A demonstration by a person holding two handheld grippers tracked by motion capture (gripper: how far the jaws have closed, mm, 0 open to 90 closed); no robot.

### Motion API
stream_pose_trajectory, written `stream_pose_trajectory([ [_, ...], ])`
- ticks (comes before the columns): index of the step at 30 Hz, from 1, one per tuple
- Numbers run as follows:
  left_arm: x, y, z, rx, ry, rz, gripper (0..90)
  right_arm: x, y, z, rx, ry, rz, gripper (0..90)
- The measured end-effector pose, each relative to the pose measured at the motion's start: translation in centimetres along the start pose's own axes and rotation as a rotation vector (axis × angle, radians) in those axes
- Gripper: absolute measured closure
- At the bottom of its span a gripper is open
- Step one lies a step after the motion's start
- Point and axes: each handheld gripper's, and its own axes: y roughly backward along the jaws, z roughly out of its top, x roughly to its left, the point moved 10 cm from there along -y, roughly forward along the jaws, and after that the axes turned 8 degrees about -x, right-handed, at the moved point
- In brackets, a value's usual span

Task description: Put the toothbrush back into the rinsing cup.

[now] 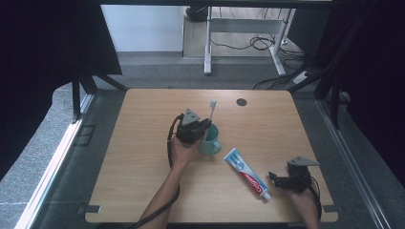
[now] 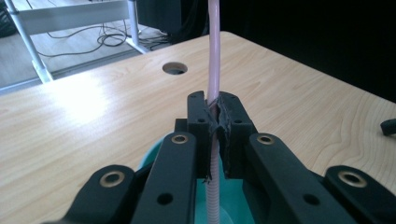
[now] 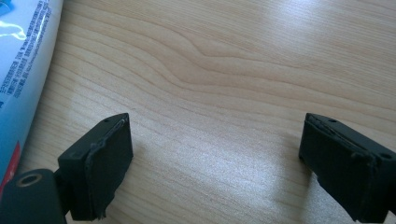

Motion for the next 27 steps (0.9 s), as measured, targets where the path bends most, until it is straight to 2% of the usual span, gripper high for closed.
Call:
stream_pose_trajectory([
  [11,-0.2,-0.5,-1.4,0.040,0.003,0.007,84.5,0.0,0.0,0.0,0.001,0.002,-0.001,9.4],
  [20,-0.2,-0.9,-2.0,0.071,-0.002,0.016,84.3,0.0,0.0,0.0,0.001,0.002,-0.001,9.4],
  [27,0.0,-1.2,-2.3,0.101,0.013,0.012,84.0,0.0,0.0,0.0,0.001,0.004,0.001,9.4],
])
